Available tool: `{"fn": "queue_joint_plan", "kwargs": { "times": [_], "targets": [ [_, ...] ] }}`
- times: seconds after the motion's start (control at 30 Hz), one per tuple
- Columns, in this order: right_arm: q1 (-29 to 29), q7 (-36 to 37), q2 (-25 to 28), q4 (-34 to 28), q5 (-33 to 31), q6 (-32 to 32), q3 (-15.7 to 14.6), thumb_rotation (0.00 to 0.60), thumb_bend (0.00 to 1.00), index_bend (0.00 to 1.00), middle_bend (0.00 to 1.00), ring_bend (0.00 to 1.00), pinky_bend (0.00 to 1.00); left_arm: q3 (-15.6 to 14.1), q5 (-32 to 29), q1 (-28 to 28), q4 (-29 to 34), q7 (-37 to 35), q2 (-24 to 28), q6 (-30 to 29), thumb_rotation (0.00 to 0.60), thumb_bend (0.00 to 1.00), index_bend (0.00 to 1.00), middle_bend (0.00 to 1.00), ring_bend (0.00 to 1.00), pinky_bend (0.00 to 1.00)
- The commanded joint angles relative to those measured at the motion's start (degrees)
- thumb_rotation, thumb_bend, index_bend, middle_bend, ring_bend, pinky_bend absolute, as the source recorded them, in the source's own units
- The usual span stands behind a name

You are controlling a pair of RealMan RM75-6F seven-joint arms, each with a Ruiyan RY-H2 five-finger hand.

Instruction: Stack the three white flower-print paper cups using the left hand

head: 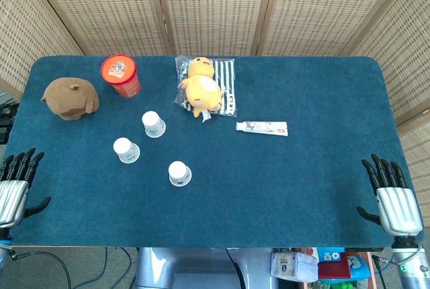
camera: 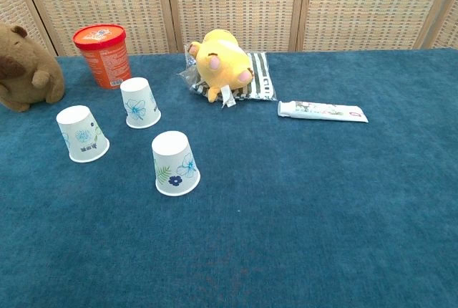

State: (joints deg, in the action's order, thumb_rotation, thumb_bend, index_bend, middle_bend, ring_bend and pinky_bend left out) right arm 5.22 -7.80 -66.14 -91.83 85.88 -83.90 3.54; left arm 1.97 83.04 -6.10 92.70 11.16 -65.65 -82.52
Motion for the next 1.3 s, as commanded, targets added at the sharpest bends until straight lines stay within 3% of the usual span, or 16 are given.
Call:
{"fn": "queue_joint_plan", "kwargs": {
  "times": [0.03, 1.3],
  "targets": [
    [0.11, -0.28, -0.11, -0.03, 0.07, 0.27, -0.15, 0.6, 0.0, 0.0, 0.0, 0.0, 0.0, -0.04, 0.01, -0.04, -0.02, 0.07, -0.06, 0.08, 0.6, 0.24, 0.0, 0.0, 0.0, 0.0],
    [0.74, -0.49, -0.34, -0.66, 0.29, 1.98, -1.0, 0.6, 0.0, 0.0, 0.0, 0.0, 0.0, -0.46, 1.06, -2.08, 0.76, -1.55, 0.31, 3.29, 0.6, 0.24, 0.0, 0.0, 0.0, 0.0]
  ]
}}
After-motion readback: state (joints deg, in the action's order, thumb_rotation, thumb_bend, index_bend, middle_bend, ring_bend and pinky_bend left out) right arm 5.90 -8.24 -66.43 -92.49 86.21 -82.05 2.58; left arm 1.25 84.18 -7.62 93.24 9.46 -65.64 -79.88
